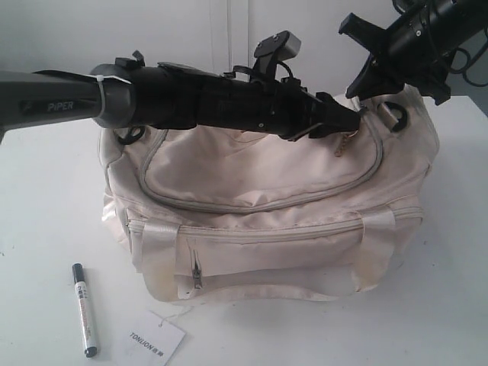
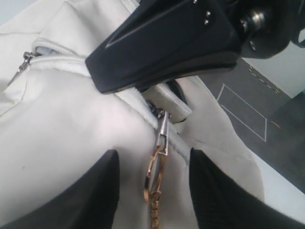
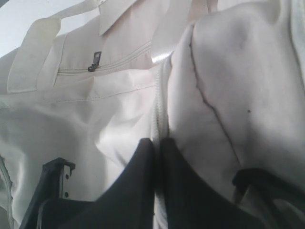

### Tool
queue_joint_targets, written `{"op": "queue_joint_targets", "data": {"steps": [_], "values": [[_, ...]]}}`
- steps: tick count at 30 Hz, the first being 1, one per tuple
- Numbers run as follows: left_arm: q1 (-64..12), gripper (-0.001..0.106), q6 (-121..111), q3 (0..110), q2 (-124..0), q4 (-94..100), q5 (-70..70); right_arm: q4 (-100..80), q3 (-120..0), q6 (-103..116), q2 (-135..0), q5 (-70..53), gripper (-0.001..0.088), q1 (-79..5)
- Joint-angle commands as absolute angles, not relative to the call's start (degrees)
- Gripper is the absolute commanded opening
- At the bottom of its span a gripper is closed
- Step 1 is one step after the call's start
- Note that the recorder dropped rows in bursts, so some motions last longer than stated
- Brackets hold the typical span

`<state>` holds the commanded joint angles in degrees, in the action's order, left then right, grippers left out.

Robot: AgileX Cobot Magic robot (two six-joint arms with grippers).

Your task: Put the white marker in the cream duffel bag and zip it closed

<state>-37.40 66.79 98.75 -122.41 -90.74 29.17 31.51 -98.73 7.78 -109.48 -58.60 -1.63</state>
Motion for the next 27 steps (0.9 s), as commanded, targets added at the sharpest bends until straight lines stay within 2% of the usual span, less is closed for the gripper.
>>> {"op": "queue_joint_targets", "data": {"steps": [2, 8, 11, 27], "values": [[-37.4, 0.044, 66.8, 98.7, -122.4, -90.7, 28.7, 31.5, -98.7, 7.8, -109.5, -58.6, 0.0000, -1.6], [-37.4, 0.011, 66.8, 98.7, -122.4, -90.1, 28.0, 31.5, -98.7, 7.8, -109.5, -58.6, 0.0000, -1.6], [-37.4, 0.000, 66.8, 98.7, -122.4, -89.4, 28.0, 31.5, -98.7, 7.8, -109.5, -58.6, 0.0000, -1.6], [-37.3, 0.000, 66.8, 98.7, -122.4, -89.4, 28.0, 31.5, -98.7, 7.8, -109.5, -58.6, 0.0000, -1.6]]}}
